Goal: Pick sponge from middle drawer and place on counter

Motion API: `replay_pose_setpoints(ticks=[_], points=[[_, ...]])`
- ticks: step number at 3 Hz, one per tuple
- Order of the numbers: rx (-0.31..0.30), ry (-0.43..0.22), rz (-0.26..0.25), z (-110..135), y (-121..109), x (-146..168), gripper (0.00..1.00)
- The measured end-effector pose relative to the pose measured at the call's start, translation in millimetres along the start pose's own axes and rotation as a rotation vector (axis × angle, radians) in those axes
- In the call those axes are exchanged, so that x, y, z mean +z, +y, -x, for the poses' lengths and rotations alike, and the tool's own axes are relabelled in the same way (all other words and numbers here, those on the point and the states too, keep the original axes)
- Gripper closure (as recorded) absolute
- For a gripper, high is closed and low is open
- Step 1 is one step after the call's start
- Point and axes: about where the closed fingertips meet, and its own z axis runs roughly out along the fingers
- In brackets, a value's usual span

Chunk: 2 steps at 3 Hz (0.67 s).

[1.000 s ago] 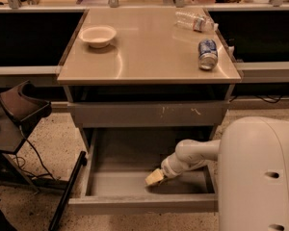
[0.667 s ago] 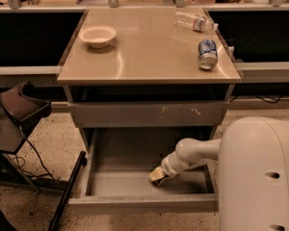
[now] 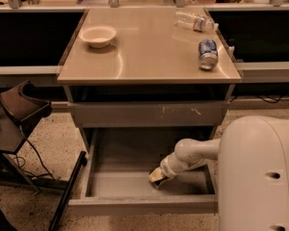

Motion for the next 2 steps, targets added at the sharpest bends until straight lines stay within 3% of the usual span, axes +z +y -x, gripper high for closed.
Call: replay_pose_setpoints(ticks=[1, 2], points=[[0.0, 0.0, 0.0, 1, 1, -2, 1.0], [-0.009, -0.032, 0.023, 13, -12, -26, 1.0]])
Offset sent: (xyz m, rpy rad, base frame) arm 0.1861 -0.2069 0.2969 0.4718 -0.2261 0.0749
